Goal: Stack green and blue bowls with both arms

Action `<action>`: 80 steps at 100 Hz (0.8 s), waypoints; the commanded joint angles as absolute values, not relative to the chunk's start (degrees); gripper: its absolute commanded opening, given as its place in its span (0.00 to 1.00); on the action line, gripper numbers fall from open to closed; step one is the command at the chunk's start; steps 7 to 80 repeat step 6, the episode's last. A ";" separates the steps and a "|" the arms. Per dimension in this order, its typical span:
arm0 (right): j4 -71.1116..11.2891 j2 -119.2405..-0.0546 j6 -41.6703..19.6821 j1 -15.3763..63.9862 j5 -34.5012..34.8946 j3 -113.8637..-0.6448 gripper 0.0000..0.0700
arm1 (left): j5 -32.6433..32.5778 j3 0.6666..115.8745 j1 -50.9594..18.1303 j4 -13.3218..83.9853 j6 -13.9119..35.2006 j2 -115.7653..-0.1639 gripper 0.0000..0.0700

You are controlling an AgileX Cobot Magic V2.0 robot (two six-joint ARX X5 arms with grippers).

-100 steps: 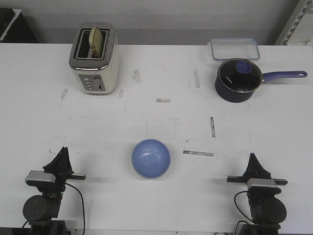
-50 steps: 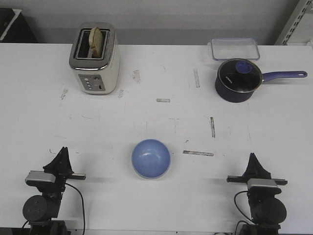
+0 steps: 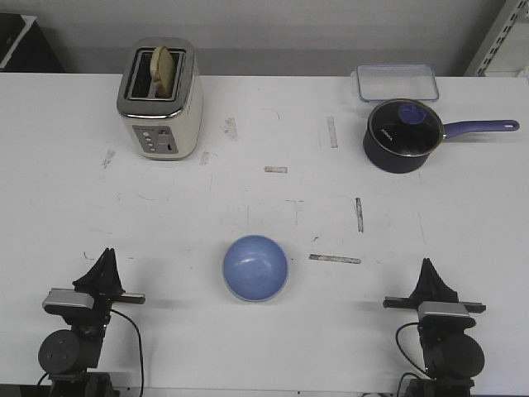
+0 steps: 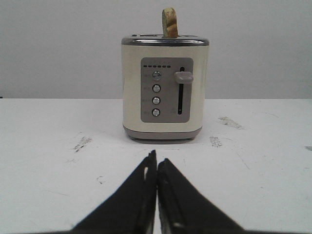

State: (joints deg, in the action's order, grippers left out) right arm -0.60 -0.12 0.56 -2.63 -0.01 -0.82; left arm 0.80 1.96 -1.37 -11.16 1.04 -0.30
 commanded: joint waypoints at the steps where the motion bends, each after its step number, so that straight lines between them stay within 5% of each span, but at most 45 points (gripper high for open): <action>1: 0.03 -0.05 -0.19 -2.59 -0.01 -0.71 0.00 | 0.82 0.78 -1.30 -12.01 1.28 -0.19 0.00; 80: 0.03 -0.05 -0.19 -2.59 -0.01 -0.73 0.00 | 0.82 0.78 -1.30 -12.01 1.28 -0.19 0.00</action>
